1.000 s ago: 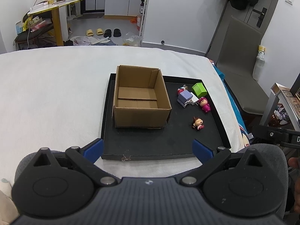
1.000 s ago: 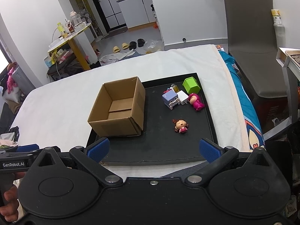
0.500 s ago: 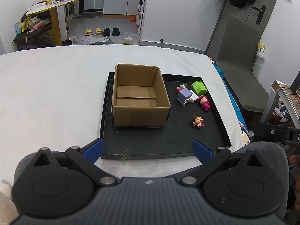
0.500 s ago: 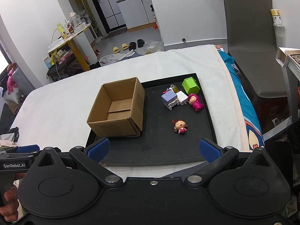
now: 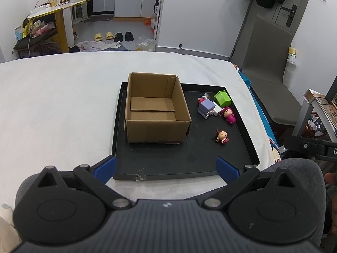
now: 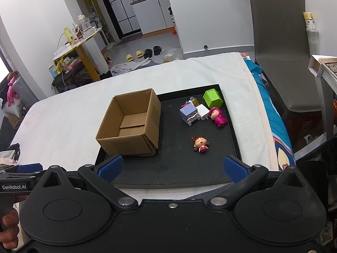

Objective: Organize rigid objects

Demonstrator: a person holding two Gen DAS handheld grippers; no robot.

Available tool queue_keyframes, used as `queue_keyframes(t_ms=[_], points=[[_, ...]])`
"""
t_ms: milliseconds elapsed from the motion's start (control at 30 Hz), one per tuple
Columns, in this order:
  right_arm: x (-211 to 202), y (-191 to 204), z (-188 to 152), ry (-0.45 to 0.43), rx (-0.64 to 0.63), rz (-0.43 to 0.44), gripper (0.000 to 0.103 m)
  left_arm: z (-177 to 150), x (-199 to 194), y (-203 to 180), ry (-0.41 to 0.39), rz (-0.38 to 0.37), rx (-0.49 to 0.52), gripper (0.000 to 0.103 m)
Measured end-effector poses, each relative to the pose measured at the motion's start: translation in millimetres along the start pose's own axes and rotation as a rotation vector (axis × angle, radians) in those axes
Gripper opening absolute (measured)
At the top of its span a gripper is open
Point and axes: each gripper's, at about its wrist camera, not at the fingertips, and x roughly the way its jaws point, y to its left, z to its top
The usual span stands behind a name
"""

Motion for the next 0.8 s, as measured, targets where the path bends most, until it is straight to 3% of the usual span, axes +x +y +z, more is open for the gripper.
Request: queue_keyframes(t_ms=[800], points=[[51.4,-26.3,10.4,0.022,0.067,-0.042,0.101,24.3,53.9,14.1,0.061,0.001,-0.092,0.1]])
